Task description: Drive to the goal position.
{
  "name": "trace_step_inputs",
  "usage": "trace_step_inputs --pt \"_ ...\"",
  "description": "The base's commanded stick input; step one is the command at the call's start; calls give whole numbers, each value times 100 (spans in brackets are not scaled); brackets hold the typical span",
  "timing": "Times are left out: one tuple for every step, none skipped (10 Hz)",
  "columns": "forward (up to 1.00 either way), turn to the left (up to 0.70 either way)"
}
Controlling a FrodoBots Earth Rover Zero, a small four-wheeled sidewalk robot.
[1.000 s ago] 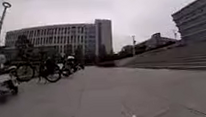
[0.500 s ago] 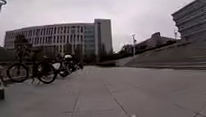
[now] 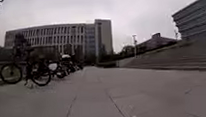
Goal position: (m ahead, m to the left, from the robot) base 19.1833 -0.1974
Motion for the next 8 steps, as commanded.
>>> trace_step_inputs --pt "70 0" --pt "70 0" --pt "70 0" --pt "70 0" --pt "70 0" --pt "70 0" --pt "70 0" --pt "70 0"
